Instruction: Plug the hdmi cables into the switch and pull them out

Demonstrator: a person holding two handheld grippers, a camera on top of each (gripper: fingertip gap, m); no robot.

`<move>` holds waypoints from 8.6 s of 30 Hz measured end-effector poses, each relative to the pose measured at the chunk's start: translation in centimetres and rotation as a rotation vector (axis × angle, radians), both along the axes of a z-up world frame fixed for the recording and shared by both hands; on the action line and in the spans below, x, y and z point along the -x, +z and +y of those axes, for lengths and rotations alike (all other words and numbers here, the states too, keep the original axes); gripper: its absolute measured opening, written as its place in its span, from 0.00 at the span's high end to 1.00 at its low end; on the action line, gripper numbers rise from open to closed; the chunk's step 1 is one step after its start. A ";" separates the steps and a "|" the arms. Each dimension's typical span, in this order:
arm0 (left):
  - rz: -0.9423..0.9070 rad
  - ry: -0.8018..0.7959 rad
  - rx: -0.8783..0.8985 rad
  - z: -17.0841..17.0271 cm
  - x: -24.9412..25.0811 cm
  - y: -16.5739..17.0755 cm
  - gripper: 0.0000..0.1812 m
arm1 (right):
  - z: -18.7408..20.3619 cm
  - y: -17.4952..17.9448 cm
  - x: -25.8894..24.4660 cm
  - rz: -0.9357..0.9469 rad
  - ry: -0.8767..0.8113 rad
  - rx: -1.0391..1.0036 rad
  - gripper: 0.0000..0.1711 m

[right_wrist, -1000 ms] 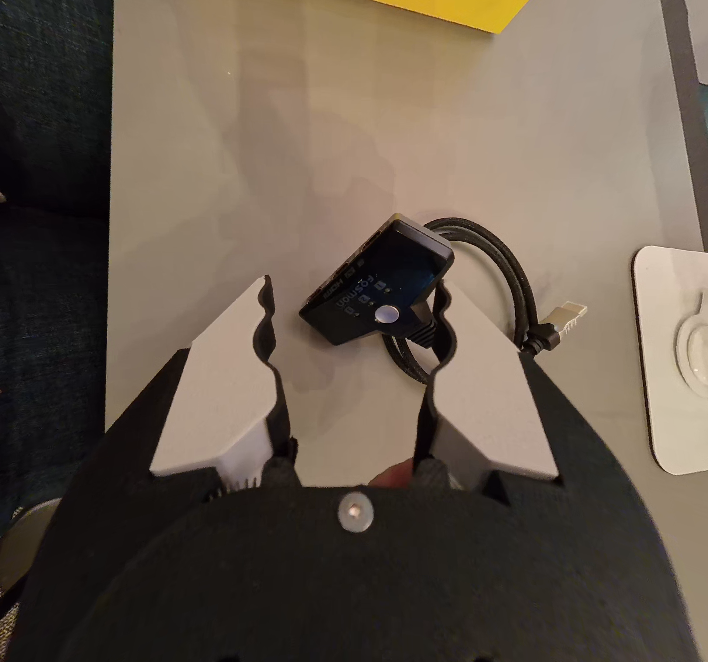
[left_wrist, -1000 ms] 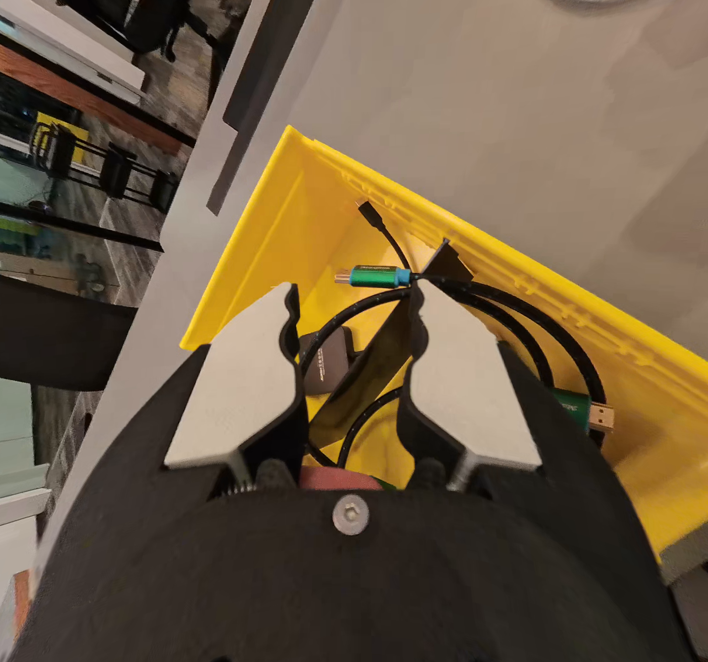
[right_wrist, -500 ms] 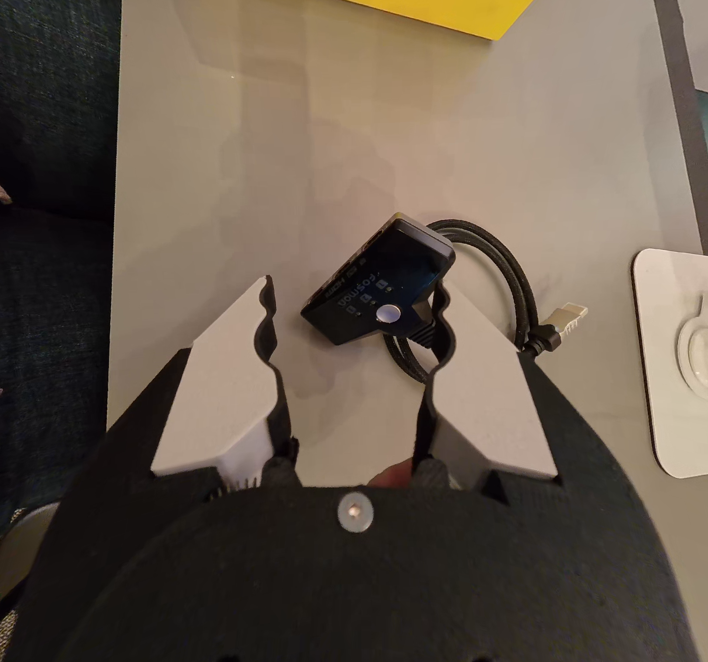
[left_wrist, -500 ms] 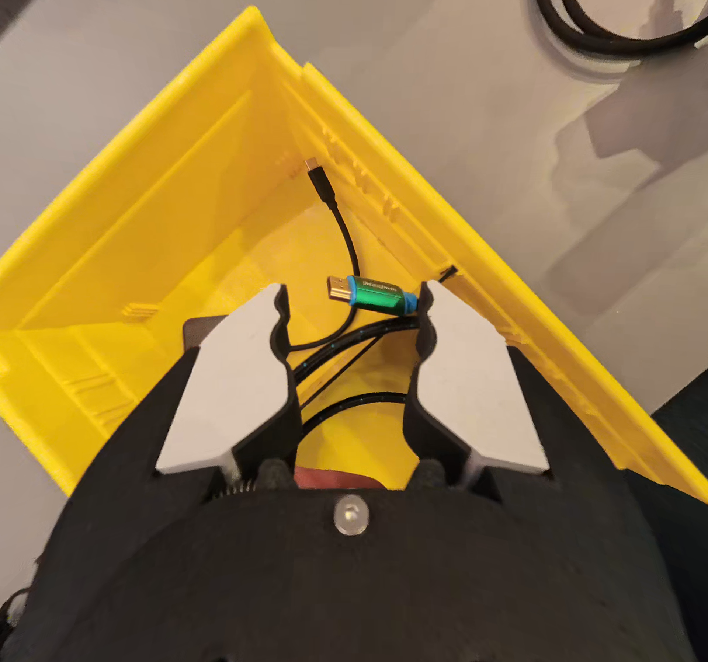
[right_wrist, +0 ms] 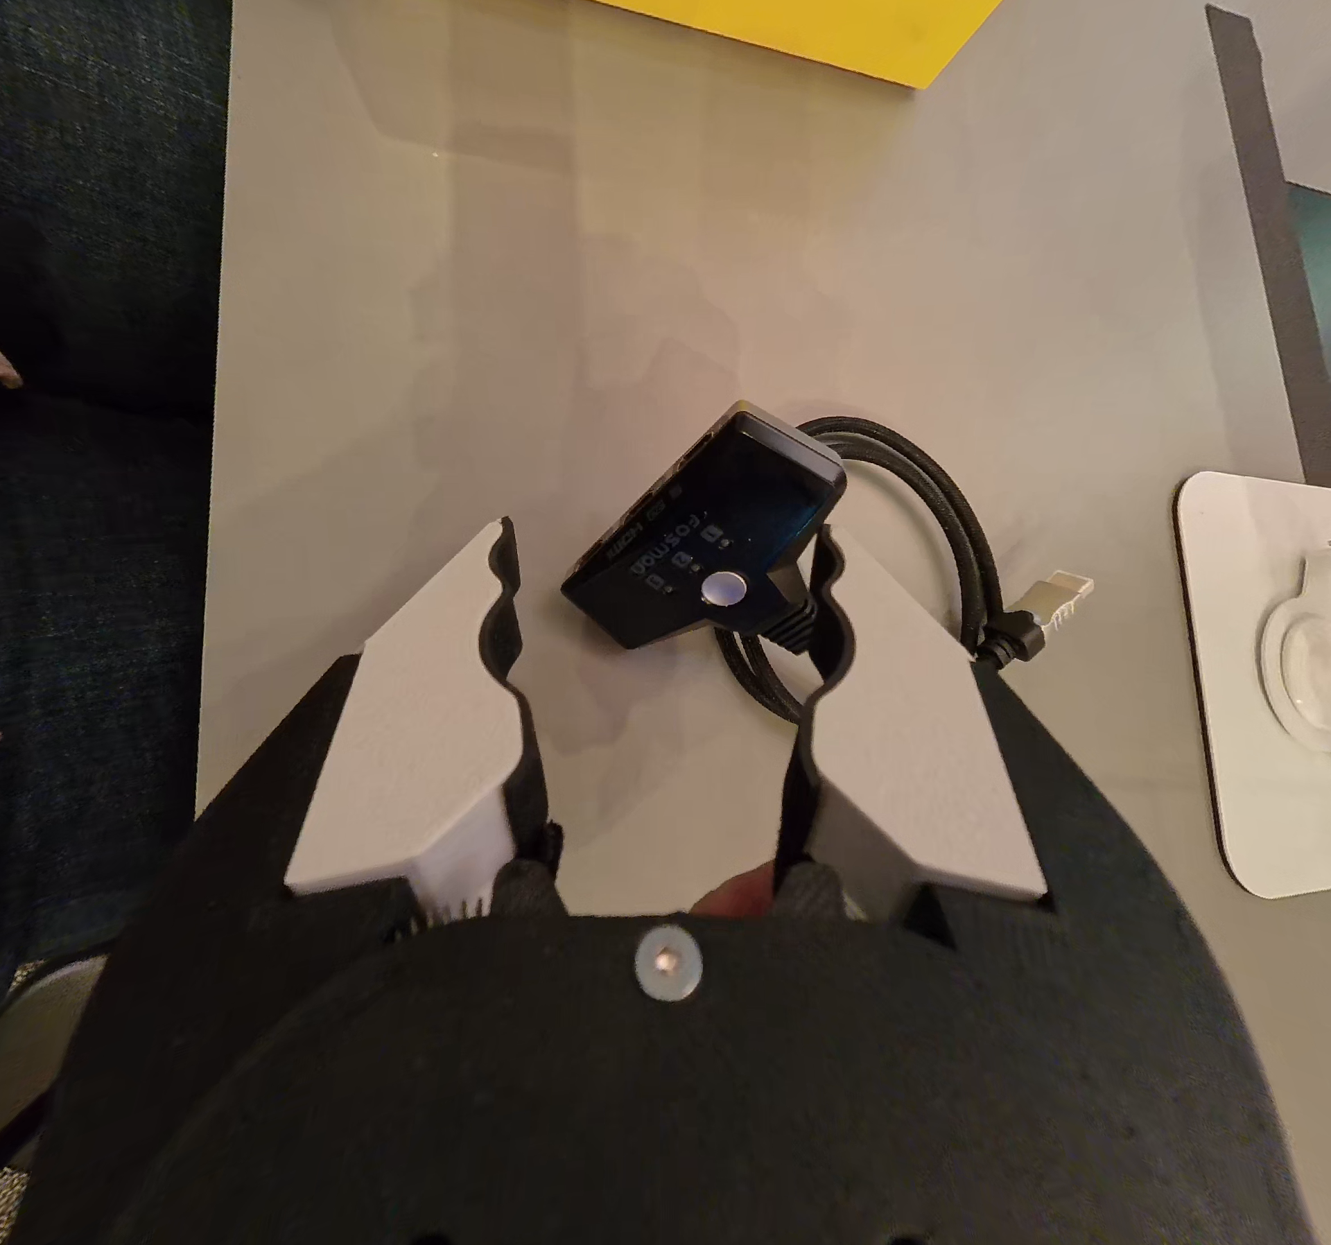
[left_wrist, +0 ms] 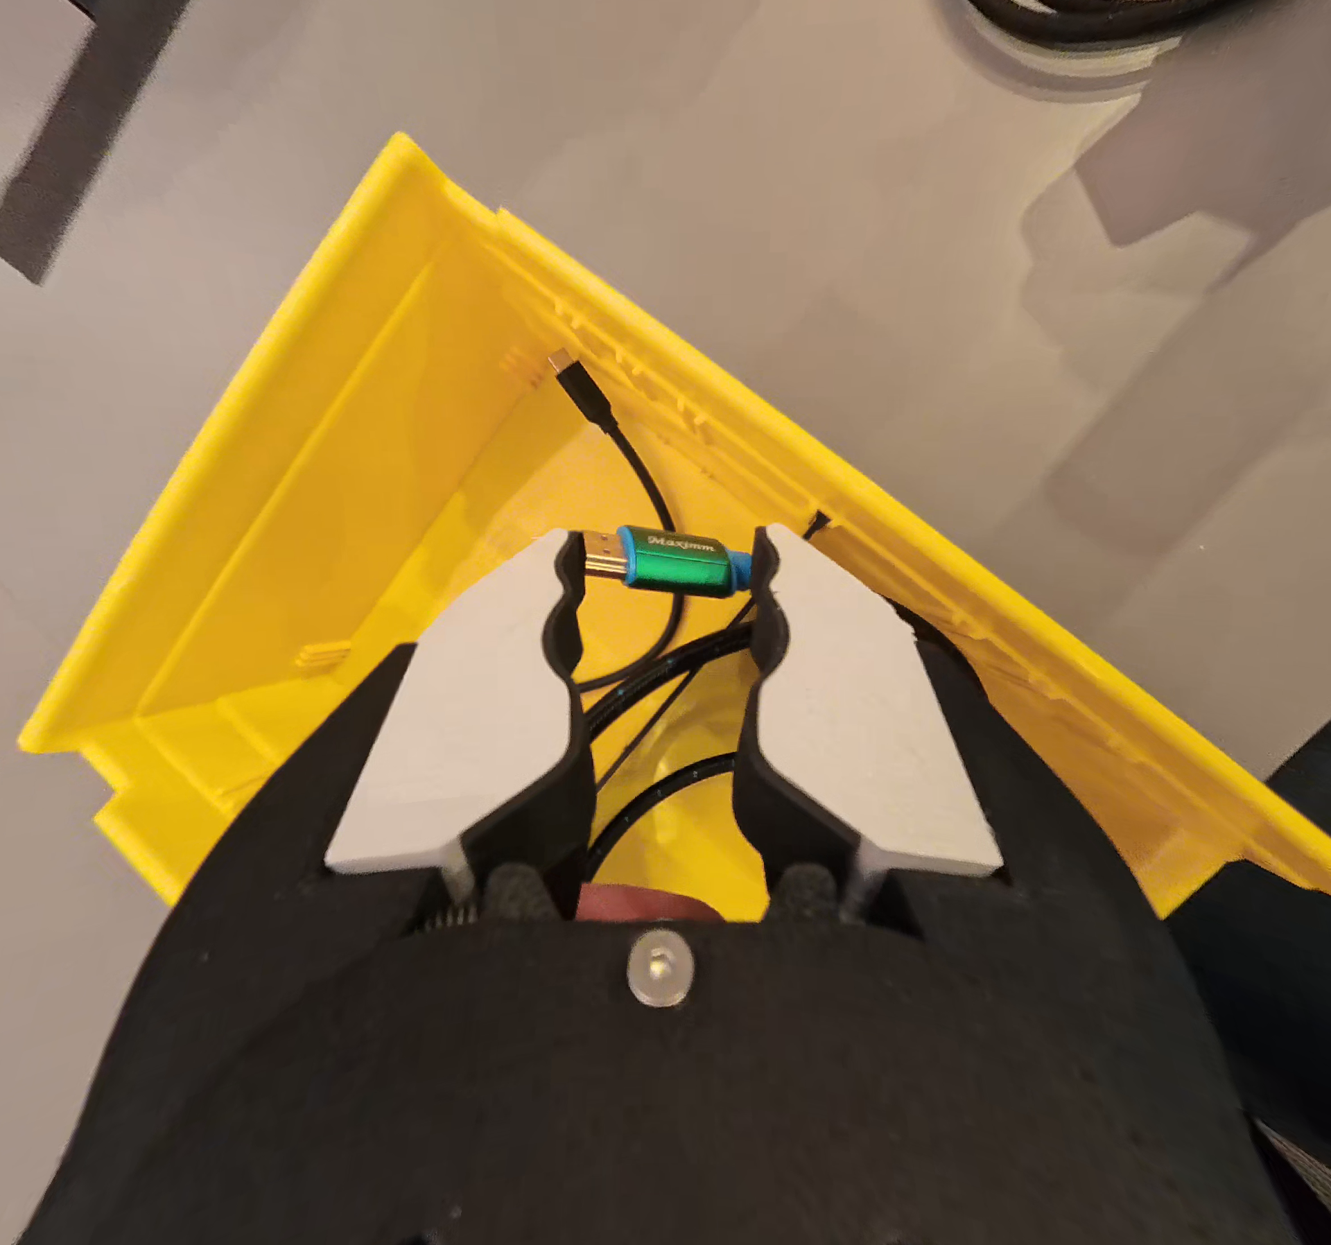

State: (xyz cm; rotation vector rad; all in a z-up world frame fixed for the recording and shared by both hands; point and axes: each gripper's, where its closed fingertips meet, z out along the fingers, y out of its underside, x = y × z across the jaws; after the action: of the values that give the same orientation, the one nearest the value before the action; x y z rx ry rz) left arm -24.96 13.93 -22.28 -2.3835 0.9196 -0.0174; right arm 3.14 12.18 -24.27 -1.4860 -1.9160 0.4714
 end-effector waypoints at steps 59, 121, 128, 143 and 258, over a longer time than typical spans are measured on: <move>-0.111 0.018 -0.719 -3.0 0.1 24.1 0.93 | -0.4 0.7 0.2 0.020 0.010 -0.004 0.54; -0.153 -0.633 -0.429 -0.4 -24.1 14.4 0.98 | -0.3 4.9 1.2 0.192 -0.017 0.003 0.52; -0.237 -0.729 -0.348 -2.0 -25.6 12.6 0.98 | -1.5 9.3 4.8 0.375 0.024 0.095 0.61; -0.302 -0.739 -0.389 -3.6 -25.6 12.6 0.97 | -2.1 11.3 7.6 0.513 0.059 0.125 0.96; -0.935 -0.297 -0.069 -4.6 -31.0 5.8 0.70 | 3.2 11.8 2.7 0.725 -0.297 0.546 0.95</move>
State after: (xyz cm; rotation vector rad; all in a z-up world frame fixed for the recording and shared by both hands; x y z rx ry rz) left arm 6.00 9.29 -16.52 -1.8031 0.7492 -1.0851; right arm 0.42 15.40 -12.50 -1.5829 -1.0182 1.2600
